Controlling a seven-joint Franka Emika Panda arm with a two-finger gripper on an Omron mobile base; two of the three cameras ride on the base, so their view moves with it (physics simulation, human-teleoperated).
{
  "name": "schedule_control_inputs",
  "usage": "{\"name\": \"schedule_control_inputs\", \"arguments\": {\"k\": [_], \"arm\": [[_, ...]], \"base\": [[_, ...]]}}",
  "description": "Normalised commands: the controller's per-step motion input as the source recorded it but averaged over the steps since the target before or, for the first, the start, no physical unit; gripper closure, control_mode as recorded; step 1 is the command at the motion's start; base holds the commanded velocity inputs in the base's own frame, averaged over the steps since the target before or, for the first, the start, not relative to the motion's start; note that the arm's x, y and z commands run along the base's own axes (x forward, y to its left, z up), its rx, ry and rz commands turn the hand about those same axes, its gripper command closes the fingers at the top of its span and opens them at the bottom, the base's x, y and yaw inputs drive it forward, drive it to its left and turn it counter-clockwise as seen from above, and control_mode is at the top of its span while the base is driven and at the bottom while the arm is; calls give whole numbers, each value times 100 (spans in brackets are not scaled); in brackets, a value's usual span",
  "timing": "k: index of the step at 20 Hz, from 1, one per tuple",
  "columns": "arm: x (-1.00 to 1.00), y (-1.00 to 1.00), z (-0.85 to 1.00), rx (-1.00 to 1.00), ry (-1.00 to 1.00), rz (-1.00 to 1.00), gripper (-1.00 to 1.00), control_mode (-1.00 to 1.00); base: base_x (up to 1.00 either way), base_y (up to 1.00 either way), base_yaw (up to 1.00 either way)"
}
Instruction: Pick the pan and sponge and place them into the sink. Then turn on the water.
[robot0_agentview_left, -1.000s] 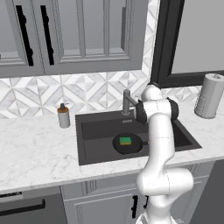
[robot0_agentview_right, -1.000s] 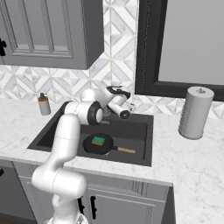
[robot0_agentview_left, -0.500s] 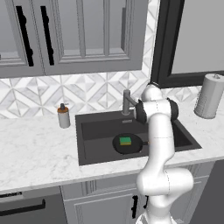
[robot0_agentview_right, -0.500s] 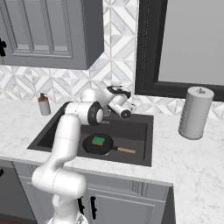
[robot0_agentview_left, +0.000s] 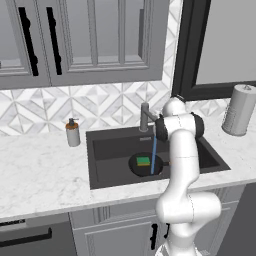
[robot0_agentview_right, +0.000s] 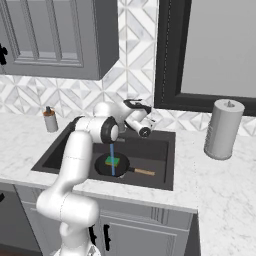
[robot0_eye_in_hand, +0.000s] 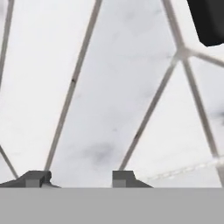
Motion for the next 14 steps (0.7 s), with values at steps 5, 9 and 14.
{"name": "schedule_control_inputs", "arguments": {"k": [5,9,14], "arm": [[1,-100,-100,0,2,-6,100,-100],[0,-100,-100,-1,1,-6,100,-100],[-16,-75,-7,-2,0,-8,100,-100]], "base": [[0,0,0],[0,0,0],[0,0,0]]}}
